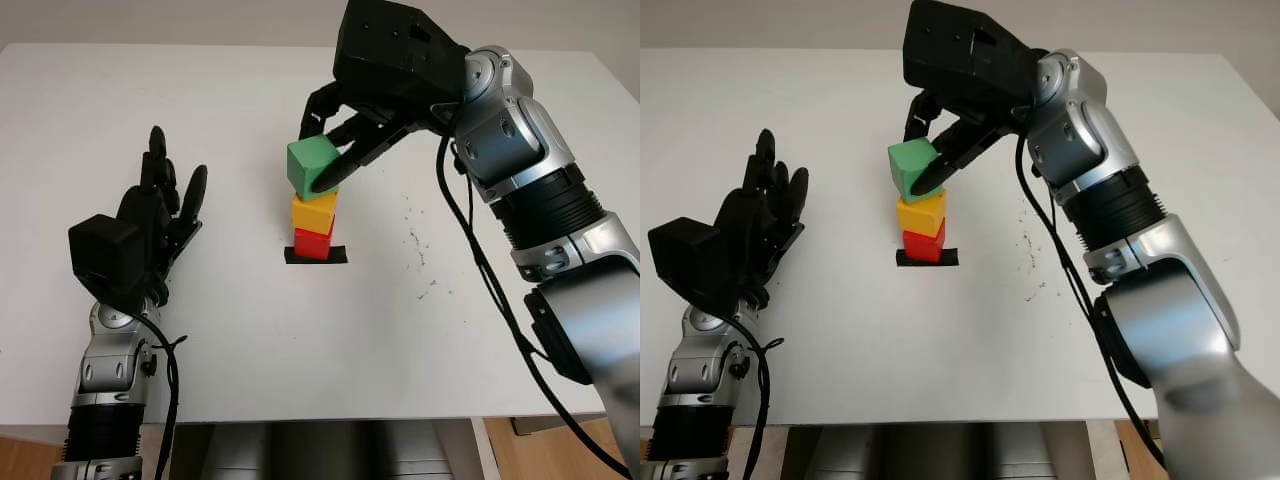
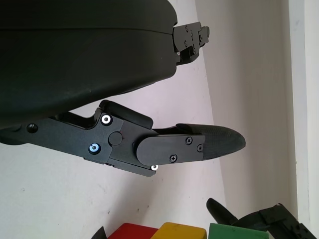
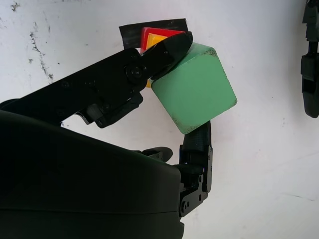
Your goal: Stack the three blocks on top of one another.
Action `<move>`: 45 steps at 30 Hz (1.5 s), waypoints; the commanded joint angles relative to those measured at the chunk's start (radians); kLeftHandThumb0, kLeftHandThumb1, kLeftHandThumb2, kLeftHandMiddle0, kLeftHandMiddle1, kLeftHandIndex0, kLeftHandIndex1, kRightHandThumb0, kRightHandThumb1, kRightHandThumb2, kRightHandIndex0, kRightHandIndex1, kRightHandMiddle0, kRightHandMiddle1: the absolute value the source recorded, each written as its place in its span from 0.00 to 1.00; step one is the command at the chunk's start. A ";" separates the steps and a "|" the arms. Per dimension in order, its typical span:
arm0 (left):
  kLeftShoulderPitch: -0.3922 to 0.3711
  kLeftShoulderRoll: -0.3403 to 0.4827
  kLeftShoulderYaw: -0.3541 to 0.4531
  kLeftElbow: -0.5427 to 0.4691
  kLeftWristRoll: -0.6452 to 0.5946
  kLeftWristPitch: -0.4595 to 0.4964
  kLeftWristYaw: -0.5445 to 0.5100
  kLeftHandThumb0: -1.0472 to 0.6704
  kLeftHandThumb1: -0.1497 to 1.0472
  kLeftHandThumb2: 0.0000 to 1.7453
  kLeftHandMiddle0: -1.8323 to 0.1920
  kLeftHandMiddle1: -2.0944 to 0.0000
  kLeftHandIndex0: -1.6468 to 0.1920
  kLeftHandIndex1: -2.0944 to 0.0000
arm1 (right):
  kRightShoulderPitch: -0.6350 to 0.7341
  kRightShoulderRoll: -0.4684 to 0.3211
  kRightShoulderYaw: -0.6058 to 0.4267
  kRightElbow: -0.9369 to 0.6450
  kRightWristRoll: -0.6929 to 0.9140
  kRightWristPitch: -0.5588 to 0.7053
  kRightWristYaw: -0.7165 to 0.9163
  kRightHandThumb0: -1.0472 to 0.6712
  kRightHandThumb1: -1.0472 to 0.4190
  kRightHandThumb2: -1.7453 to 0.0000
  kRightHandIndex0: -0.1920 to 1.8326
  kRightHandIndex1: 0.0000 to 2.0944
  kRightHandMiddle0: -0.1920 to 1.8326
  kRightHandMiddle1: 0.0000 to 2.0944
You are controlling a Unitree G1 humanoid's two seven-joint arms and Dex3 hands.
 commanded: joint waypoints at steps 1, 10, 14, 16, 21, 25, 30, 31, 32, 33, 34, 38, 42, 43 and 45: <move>0.000 0.007 0.007 -0.009 -0.005 -0.012 -0.006 0.20 1.00 0.25 1.00 0.98 0.99 0.98 | 0.011 -0.006 0.004 -0.016 -0.003 0.002 0.003 0.37 0.04 0.97 0.30 0.03 0.24 0.80; 0.000 0.011 0.008 -0.008 0.000 -0.014 -0.011 0.20 1.00 0.24 1.00 0.98 0.99 0.98 | 0.020 -0.013 0.022 -0.029 -0.028 -0.012 0.021 0.35 0.03 0.97 0.29 0.02 0.22 0.77; 0.001 0.010 0.006 -0.020 0.002 0.005 -0.008 0.20 1.00 0.25 1.00 0.98 0.99 0.98 | 0.028 -0.013 0.016 -0.031 -0.027 -0.025 0.017 0.35 0.03 0.97 0.29 0.02 0.22 0.77; 0.001 0.012 0.007 -0.017 0.004 0.001 -0.009 0.20 1.00 0.25 1.00 0.98 0.99 0.98 | 0.029 -0.012 0.016 -0.031 -0.027 -0.027 0.017 0.35 0.03 0.97 0.28 0.02 0.21 0.77; -0.003 0.016 0.006 -0.005 0.006 -0.014 -0.016 0.20 1.00 0.25 1.00 0.98 1.00 0.98 | 0.027 -0.006 0.001 -0.015 -0.006 -0.024 0.021 0.33 0.04 0.97 0.25 0.01 0.18 0.78; -0.005 0.019 0.004 -0.003 0.009 -0.007 -0.018 0.20 1.00 0.26 1.00 0.99 1.00 0.98 | 0.033 -0.018 -0.004 -0.017 0.012 -0.070 0.029 0.27 0.07 0.97 0.15 0.00 0.06 0.47; -0.004 0.012 0.005 -0.009 0.010 -0.005 -0.008 0.20 1.00 0.25 1.00 0.99 0.99 0.98 | 0.046 -0.040 -0.029 -0.048 0.044 -0.105 0.054 0.17 0.09 0.97 0.01 0.00 0.01 0.03; -0.002 0.011 0.005 -0.013 0.009 0.000 -0.007 0.20 1.00 0.25 1.00 0.98 0.99 0.98 | 0.049 -0.047 -0.034 -0.062 0.050 -0.107 0.062 0.16 0.09 0.97 0.00 0.00 0.00 0.02; -0.001 0.012 0.006 -0.013 0.009 -0.001 -0.008 0.20 1.00 0.25 1.00 0.98 0.99 0.98 | 0.053 -0.054 -0.041 -0.078 0.058 -0.111 0.067 0.16 0.09 0.97 0.00 0.00 0.00 0.01; 0.000 0.012 0.006 -0.014 0.008 -0.001 -0.007 0.20 1.00 0.25 1.00 0.98 0.99 0.98 | 0.056 -0.063 -0.047 -0.099 0.062 -0.107 0.073 0.15 0.09 0.97 0.00 0.00 0.00 0.00; 0.002 0.013 0.007 -0.015 0.007 0.000 -0.008 0.20 1.00 0.24 1.00 0.98 0.99 0.98 | 0.064 -0.074 -0.055 -0.129 0.065 -0.113 0.072 0.14 0.09 0.97 0.00 0.00 0.00 0.00; 0.006 0.011 0.010 -0.019 0.000 0.003 -0.010 0.20 1.00 0.24 1.00 0.98 0.99 0.98 | 0.097 -0.103 -0.084 -0.211 0.070 -0.140 0.054 0.10 0.09 0.97 0.00 0.00 0.00 0.00; 0.007 0.016 0.007 -0.017 0.007 0.006 -0.012 0.20 1.00 0.25 1.00 0.98 0.99 0.98 | 0.132 -0.136 -0.121 -0.272 0.085 -0.201 0.031 0.04 0.08 0.97 0.00 0.00 0.00 0.00; 0.007 0.017 0.007 -0.014 0.007 0.003 -0.014 0.20 1.00 0.25 1.00 0.98 0.99 0.98 | 0.134 -0.142 -0.126 -0.278 0.089 -0.204 0.034 0.04 0.07 0.97 0.00 0.00 0.00 0.00; 0.007 0.018 0.007 -0.011 0.006 -0.001 -0.019 0.20 1.00 0.26 1.00 0.98 0.99 0.98 | 0.136 -0.154 -0.141 -0.283 0.103 -0.216 0.039 0.03 0.07 0.96 0.00 0.00 0.00 0.00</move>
